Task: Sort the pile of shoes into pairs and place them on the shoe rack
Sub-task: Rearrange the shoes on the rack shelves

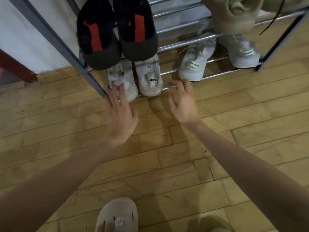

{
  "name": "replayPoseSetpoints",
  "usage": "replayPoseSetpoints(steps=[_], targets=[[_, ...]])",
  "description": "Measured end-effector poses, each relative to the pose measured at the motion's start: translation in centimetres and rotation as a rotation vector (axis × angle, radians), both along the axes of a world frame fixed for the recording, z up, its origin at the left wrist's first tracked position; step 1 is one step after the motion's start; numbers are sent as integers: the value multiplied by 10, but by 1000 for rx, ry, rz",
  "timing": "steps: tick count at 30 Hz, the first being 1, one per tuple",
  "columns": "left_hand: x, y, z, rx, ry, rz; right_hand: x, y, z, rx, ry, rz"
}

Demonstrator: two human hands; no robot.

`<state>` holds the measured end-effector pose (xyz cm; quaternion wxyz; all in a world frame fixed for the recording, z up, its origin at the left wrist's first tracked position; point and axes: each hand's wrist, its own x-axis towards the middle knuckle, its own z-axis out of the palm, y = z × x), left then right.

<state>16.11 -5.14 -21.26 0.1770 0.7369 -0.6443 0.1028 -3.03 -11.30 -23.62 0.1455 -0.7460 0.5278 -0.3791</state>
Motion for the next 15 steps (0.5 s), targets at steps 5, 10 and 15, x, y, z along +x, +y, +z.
replayPoseSetpoints(steps=[5,10,15], targets=[[-42,-17,0,51,20,-375,-64,0,-9,-17,-41,-212],[-104,-72,6,122,133,-440,-120,-24,-9,-5,-57,-473],[-140,-120,8,216,398,-349,-162,-66,-1,72,-11,-441]])
